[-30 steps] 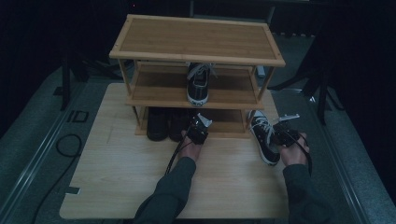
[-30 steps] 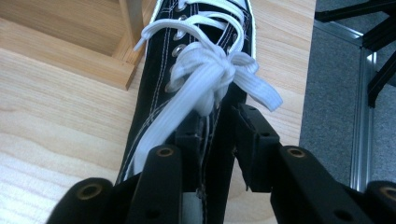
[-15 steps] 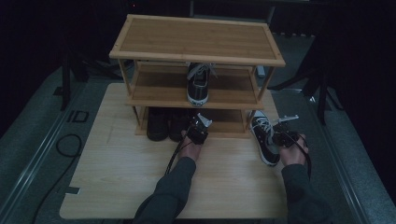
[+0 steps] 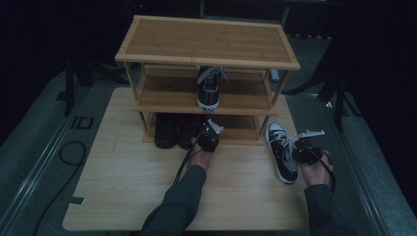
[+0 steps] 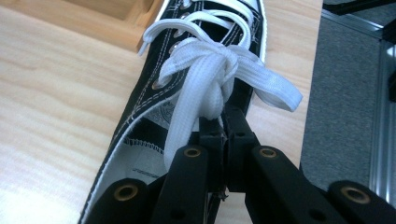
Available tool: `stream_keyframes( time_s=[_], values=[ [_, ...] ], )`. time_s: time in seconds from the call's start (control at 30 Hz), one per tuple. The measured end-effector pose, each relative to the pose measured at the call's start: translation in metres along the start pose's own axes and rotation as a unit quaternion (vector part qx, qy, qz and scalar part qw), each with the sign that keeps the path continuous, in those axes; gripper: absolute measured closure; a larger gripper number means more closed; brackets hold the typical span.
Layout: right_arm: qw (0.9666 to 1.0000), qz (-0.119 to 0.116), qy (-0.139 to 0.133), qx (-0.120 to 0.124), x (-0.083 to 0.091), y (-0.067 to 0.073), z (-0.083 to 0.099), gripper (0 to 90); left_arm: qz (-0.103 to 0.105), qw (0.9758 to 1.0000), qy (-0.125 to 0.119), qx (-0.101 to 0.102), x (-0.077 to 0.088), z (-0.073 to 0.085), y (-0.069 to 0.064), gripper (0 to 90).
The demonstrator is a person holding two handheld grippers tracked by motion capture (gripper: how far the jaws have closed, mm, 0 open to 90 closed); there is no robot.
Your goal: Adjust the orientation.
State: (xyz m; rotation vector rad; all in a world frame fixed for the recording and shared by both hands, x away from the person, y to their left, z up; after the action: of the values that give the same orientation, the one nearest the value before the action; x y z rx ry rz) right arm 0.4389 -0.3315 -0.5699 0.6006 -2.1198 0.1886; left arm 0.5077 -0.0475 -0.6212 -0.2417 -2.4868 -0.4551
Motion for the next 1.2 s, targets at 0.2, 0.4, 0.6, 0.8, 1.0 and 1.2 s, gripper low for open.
stream_keyframes(
  time_s=[0.2, 0.4, 0.6, 0.8, 1.0, 1.2],
  values=[
    [0.9996, -0.024, -0.016, 0.007, 0.009, 0.009, 0.011, 88.6, 0.0, 1.0, -0.001, 0.002, 0.0, 0.0, 0.0, 89.7],
    [0.9987, -0.033, -0.026, 0.027, 0.021, 0.019, 0.014, 88.7, 0.0, 1.0, -0.002, 0.004, 0.0, 0.0, -0.001, 89.7],
    [0.9975, -0.04, -0.037, 0.045, 0.034, 0.028, 0.012, 88.7, 0.0, 1.0, -0.001, 0.003, 0.0, 0.0, 0.0, 89.7],
    [0.9954, -0.057, -0.045, 0.062, 0.044, 0.037, 0.01, 88.7, 0.0, 1.0, 0.0, 0.002, 0.0, 0.0, 0.0, 89.7],
    [0.9894, -0.097, -0.041, 0.1, 0.04, 0.057, 0.006, 88.6, 0.0, 1.0, 0.0, 0.002, 0.0, 0.0, 0.0, 89.7],
    [0.9787, -0.127, -0.033, 0.157, 0.026, 0.081, 0.003, 88.6, 0.0, 1.0, -0.001, 0.003, 0.0, 0.0, 0.0, 89.7]
  ],
)
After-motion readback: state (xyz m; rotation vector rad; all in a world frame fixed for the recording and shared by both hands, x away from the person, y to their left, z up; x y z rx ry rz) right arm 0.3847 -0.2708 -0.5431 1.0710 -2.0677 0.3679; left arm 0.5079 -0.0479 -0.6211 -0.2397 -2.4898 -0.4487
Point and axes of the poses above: each handheld gripper's, and its own axes: x roughly backward along the jaws, z roughly out of its underside, y roughly to its left, the point moved 10 cm from there along -x, roughly forward along the jaws, and after that the axes turned 15 degrees about -z, right-handed, at the moved point
